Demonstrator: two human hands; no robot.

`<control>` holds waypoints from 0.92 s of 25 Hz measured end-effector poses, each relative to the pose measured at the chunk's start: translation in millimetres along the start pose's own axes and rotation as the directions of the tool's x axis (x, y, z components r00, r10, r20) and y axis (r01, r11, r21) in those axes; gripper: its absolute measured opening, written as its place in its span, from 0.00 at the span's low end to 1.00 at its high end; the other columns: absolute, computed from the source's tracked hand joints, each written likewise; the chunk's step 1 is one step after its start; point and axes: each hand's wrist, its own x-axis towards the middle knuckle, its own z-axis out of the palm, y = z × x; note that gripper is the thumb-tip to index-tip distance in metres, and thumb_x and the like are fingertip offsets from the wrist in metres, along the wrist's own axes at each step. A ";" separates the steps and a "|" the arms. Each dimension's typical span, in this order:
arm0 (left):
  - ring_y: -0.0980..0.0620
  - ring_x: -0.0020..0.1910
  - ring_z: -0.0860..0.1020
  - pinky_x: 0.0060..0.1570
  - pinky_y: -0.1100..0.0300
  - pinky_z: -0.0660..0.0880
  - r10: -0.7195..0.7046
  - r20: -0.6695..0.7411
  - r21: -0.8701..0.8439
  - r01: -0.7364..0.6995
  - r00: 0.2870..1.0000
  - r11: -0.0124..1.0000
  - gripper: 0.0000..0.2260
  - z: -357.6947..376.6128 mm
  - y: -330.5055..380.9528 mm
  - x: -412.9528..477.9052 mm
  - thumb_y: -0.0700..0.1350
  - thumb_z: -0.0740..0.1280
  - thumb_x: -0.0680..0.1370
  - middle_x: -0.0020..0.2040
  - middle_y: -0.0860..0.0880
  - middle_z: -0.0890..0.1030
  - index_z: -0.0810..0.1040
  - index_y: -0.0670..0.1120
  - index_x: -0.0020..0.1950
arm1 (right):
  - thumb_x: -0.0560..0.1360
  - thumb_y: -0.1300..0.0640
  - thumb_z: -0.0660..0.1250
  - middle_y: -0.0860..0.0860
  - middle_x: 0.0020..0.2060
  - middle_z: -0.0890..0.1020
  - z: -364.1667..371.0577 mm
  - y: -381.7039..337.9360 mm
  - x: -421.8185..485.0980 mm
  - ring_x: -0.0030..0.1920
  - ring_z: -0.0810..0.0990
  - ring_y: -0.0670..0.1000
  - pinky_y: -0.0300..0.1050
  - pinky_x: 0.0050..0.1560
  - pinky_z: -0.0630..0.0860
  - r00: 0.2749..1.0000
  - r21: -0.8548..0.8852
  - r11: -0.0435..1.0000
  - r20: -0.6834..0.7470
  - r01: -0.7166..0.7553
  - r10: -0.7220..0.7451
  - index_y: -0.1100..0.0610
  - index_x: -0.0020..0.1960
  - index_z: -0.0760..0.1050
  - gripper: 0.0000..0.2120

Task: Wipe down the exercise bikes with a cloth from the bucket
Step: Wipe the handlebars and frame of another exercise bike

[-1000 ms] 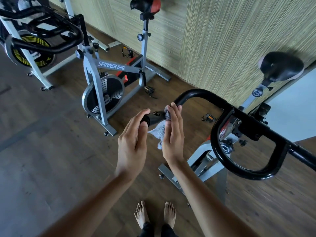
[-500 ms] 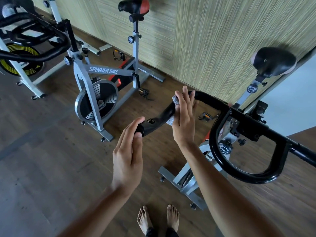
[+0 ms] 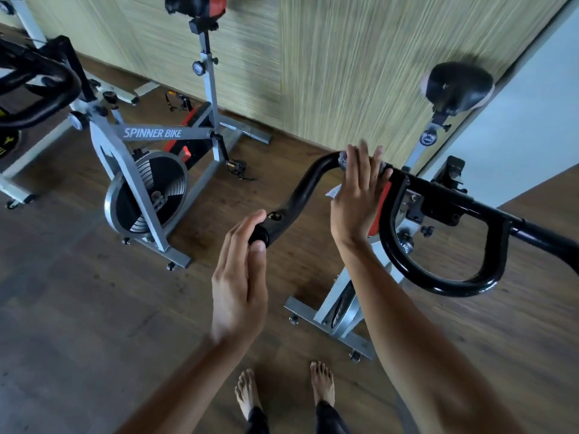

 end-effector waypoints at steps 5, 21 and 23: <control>0.58 0.61 0.77 0.58 0.72 0.71 0.150 0.155 -0.054 -0.143 0.977 0.988 0.16 -20.0 -17.7 13.5 0.42 0.58 0.83 0.63 0.46 0.79 0.74 0.38 0.68 | 0.75 0.73 0.56 0.55 0.76 0.69 1.5 -6.9 -0.1 0.78 0.61 0.62 0.62 0.78 0.56 0.982 0.075 0.980 -0.025 -0.184 0.187 0.60 0.74 0.69 0.29; 0.56 0.59 0.79 0.58 0.58 0.76 0.337 0.527 -0.376 -0.142 0.780 0.916 0.10 -52.9 -46.4 82.3 0.37 0.62 0.82 0.59 0.50 0.81 0.79 0.39 0.62 | 0.83 0.68 0.57 0.56 0.72 0.73 -170.1 -166.9 -70.5 0.76 0.67 0.52 0.40 0.75 0.64 0.801 0.688 0.452 0.334 -0.567 0.496 0.59 0.72 0.70 0.18; 0.58 0.63 0.78 0.61 0.60 0.75 0.380 0.618 -0.475 -0.059 0.688 0.878 0.12 -51.7 -51.7 95.5 0.38 0.62 0.82 0.62 0.53 0.79 0.78 0.38 0.63 | 0.83 0.67 0.57 0.57 0.71 0.74 -162.1 -178.1 -71.6 0.73 0.70 0.52 0.42 0.73 0.67 0.770 0.695 0.456 0.225 -0.556 0.596 0.59 0.70 0.71 0.16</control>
